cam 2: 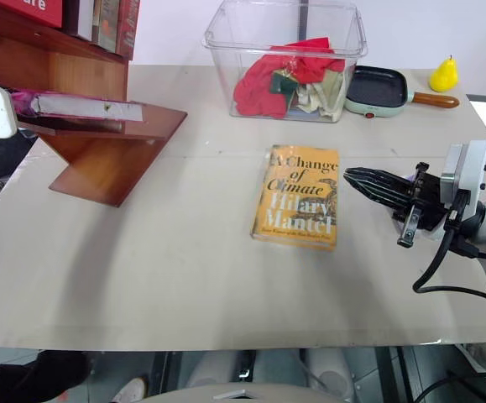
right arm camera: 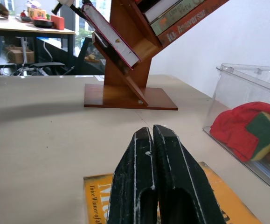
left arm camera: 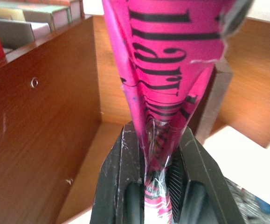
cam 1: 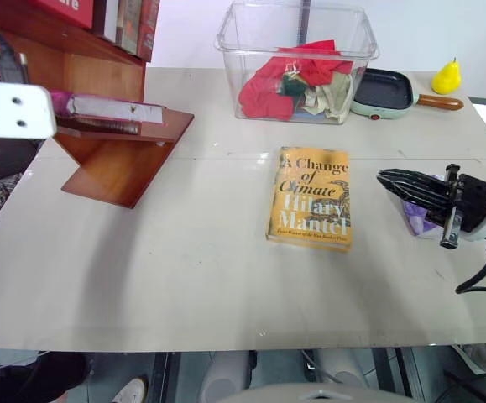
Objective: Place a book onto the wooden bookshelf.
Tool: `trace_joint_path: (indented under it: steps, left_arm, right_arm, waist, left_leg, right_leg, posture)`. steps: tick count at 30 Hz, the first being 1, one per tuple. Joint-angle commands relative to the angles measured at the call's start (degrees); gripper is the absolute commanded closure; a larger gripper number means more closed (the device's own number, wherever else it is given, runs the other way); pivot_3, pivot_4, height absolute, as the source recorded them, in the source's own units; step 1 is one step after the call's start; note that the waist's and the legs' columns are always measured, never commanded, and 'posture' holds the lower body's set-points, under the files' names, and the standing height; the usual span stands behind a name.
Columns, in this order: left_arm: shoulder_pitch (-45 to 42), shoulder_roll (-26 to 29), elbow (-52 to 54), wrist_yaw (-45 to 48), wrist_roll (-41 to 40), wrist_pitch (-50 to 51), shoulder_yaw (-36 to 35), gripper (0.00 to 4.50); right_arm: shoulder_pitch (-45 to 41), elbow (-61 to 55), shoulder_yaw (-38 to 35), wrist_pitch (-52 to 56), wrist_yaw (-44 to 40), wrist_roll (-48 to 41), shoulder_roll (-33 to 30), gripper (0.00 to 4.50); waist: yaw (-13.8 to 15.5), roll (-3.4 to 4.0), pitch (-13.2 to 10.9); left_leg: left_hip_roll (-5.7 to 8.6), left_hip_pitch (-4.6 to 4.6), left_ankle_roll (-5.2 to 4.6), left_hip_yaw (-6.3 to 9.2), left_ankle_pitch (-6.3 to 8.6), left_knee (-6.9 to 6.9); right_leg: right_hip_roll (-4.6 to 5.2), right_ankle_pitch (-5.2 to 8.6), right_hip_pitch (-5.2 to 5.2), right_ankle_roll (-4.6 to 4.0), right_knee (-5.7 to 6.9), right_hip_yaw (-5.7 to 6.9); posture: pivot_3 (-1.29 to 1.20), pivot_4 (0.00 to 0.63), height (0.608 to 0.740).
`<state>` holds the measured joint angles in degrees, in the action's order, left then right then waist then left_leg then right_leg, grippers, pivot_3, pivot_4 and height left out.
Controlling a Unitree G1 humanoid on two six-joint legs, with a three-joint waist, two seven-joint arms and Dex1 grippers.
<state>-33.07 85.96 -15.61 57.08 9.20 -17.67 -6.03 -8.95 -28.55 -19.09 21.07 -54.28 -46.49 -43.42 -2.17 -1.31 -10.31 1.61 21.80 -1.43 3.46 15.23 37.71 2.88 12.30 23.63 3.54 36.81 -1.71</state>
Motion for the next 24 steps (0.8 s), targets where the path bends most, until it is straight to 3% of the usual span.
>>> trace_joint_path:
  steps: [1, 5, 9, 13, 17, 19, 21, 23, 24]
  left_arm:
    - [-1.3, -1.4, -5.0, -1.6, -0.2, -0.3, -0.6, 3.6]
    - [3.3, -1.7, -3.8, 1.5, -4.9, -1.6, -4.7, 1.77]
    - [11.9, -3.2, 1.9, 10.0, -14.9, 4.8, -15.4, 0.11]
    - [20.1, -7.8, 17.7, 17.1, -27.4, 21.3, -27.3, 0.11]
    - [19.7, -11.0, 37.2, 9.3, -46.8, 46.7, -29.5, 0.11]
    - [17.5, -13.5, 44.4, 2.6, -59.0, 54.4, -27.7, 0.11]
    - [13.6, -18.0, 50.6, -9.3, -70.6, 60.3, -20.3, 0.11]
    - [11.0, -23.5, 55.3, -18.4, -73.3, 62.8, -13.7, 0.11]
    - [12.0, -26.3, 56.7, -21.1, -70.7, 62.8, -11.1, 0.11]
  right_arm:
    - [0.6, -2.1, -1.5, -0.2, 1.1, -0.4, -0.3, 4.5]
    - [1.8, -1.5, -2.3, -0.2, 0.3, -0.6, -1.2, 4.5]
    - [2.7, 0.2, -2.2, -1.1, -1.4, 0.2, -1.6, 4.5]
    - [2.4, 2.0, -1.7, -1.5, -3.3, 0.6, -1.7, 4.5]
    - [1.3, 3.8, -1.6, -1.6, -5.0, 1.0, -2.0, 4.5]
    - [1.2, 4.0, -1.7, -1.4, -5.2, 1.1, -2.2, 4.5]
    - [2.8, 3.0, -2.4, -1.2, -4.9, 1.7, -2.4, 4.5]
    - [4.9, 1.7, -3.6, -0.5, -3.9, 1.6, -2.4, 4.5]
    - [6.5, 0.8, -4.4, -0.4, -3.5, 2.0, -2.4, 4.5]
  waist:
    - [0.1, 0.03, 0.0]
    - [-0.1, 0.05, 0.1]
    - [-0.1, 0.03, 0.1]
    - [0.0, 0.03, 0.0]
    - [0.5, 0.01, 0.0]
    - [0.7, 0.03, 0.0]
    - [1.0, 0.11, 0.1]
    - [1.5, 0.21, 0.2]
    - [1.5, 0.2, 0.2]
  left_leg:
    - [-0.03, -0.04, 0.0, 0.02, 0.0, 0.0]
    - [-0.21, -0.05, 0.01, -0.03, 0.0, 0.06]
    - [-0.19, 0.19, 0.01, 0.07, 0.0, 0.11]
    - [-0.16, 0.27, -0.04, -0.06, 0.03, 0.12]
    - [-0.18, 0.33, -0.05, 0.13, 0.05, 0.41]
    - [-0.18, 0.19, -0.05, 0.13, 0.05, 0.46]
    - [-0.18, 0.1, -0.05, 0.13, 0.05, 0.47]
    - [-0.18, 0.05, -0.05, 0.19, 0.06, 0.53]
    - [-0.16, 0.07, -0.04, 0.18, 0.06, 0.56]
  right_leg:
    - [-0.05, 0.0, -0.01, 0.0, 0.04, 0.02]
    - [-0.17, -0.01, -0.01, -0.02, 0.07, -0.01]
    - [-0.06, -0.01, 0.14, -0.02, -0.07, -0.07]
    - [0.12, -0.01, 0.2, 0.0, -0.17, -0.03]
    - [0.12, -0.01, 0.12, 0.01, -0.09, 0.14]
    - [0.14, -0.01, -0.03, 0.01, -0.05, 0.12]
    - [0.13, -0.01, -0.09, 0.01, -0.01, 0.1]
    - [0.14, -0.02, -0.18, 0.02, 0.01, 0.11]
    - [0.14, -0.03, -0.18, 0.01, 0.06, 0.09]
  posture:
    - [0.0, 0.15, 0.74]
    - [0.0, 0.15, 0.74]
    - [0.0, 0.15, 0.74]
    - [0.0, 0.15, 0.74]
    - [0.0, 0.15, 0.74]
    - [0.0, 0.15, 0.74]
    - [0.0, 0.15, 0.74]
    - [0.0, 0.15, 0.74]
    - [0.0, 0.15, 0.74]
